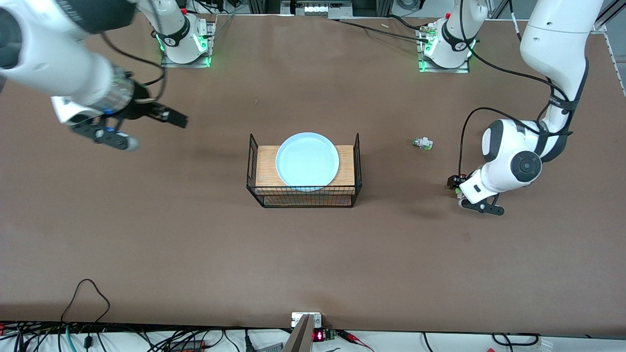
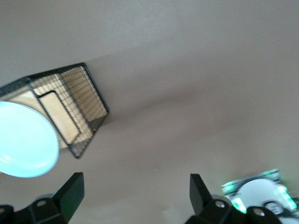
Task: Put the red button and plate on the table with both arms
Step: 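Open the left gripper on the button while the right gripper reaches in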
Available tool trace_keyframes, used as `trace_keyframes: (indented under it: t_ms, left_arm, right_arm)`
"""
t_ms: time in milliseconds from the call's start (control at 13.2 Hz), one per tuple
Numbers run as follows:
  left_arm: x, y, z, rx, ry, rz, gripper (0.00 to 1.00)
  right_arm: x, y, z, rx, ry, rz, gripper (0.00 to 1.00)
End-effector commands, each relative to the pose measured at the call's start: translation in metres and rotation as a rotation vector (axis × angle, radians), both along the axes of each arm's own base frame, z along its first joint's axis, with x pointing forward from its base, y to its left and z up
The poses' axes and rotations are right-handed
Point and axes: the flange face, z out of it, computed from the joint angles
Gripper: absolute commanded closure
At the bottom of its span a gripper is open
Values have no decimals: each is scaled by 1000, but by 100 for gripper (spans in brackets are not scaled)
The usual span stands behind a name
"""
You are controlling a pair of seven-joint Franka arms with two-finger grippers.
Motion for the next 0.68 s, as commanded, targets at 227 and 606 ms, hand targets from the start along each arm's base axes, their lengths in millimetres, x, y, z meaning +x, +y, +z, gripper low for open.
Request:
trace_keyframes:
  t_ms: [227, 606]
  left_arm:
    - [39, -31, 181, 26, 155, -43, 0]
    - [25, -40, 296, 23, 126, -57, 0]
  right_arm:
    - [-2, 54, -20, -10, -61, -163, 0]
    - [-4, 100, -44, -10, -82, -267, 0]
